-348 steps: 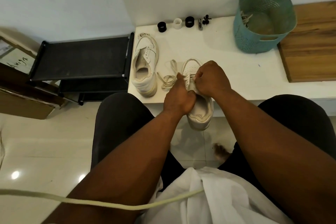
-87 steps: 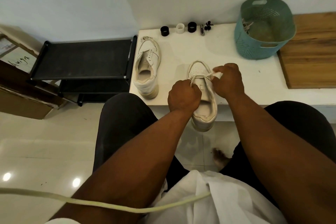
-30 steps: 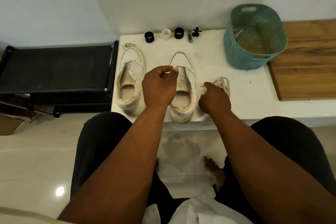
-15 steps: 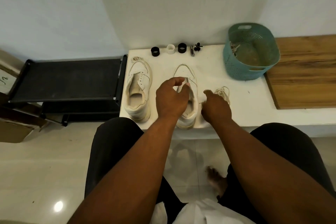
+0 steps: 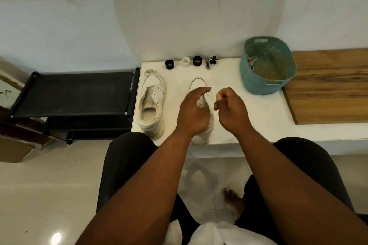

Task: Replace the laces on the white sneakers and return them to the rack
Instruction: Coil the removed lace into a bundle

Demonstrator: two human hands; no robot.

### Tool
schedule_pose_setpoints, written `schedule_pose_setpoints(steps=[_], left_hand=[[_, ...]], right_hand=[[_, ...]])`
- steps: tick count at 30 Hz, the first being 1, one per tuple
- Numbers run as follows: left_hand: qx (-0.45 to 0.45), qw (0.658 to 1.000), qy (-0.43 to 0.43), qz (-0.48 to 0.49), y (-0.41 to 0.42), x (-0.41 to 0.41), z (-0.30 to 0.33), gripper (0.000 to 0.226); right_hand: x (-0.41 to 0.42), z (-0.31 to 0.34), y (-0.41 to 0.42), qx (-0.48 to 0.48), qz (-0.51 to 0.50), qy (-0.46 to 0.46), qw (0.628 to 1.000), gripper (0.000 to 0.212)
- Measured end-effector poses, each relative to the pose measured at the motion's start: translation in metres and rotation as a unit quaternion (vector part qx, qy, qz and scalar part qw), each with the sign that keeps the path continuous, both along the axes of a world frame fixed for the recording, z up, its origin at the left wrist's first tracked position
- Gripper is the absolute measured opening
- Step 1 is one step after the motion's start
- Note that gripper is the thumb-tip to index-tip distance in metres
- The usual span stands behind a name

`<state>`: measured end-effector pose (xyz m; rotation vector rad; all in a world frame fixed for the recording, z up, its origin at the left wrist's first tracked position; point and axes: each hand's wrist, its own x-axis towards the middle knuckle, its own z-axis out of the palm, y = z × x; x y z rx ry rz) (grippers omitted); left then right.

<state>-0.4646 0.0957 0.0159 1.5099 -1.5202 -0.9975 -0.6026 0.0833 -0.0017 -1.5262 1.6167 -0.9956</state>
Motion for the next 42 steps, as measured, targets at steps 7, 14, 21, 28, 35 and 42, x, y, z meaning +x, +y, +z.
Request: schedule_pose_setpoints(steps=[7, 14, 21, 28, 35, 42], left_hand=[[0.113, 0.965, 0.216, -0.093, 0.000, -0.006, 0.048, 0.045], [0.068, 0.972, 0.124, -0.189, 0.003, -0.021, 0.102, 0.060], [-0.103, 0.987, 0.022, -0.123, -0.002, -0.006, 0.160, 0.022], [-0.211, 0.974, -0.028, -0.084, 0.014, -0.005, 0.254, 0.032], [-0.230, 0.969, 0.054, -0.078, 0.057, 0.001, 0.339, 0.037], [-0.276, 0.952, 0.107, -0.079, 0.113, 0.001, 0.411, 0.041]], right_hand=[[-0.021, 0.074, 0.024, 0.036, 0.073, -0.304, 0.949, 0.020], [-0.036, 0.132, 0.033, 0.031, 0.071, -0.264, 0.962, 0.014], [-0.048, 0.206, 0.046, 0.002, 0.105, -0.262, 0.959, 0.014], [-0.037, 0.274, 0.074, 0.027, 0.156, -0.188, 0.969, 0.020], [-0.034, 0.358, 0.120, -0.033, 0.237, -0.216, 0.947, 0.014], [-0.026, 0.433, 0.170, -0.111, 0.278, -0.241, 0.923, 0.015]])
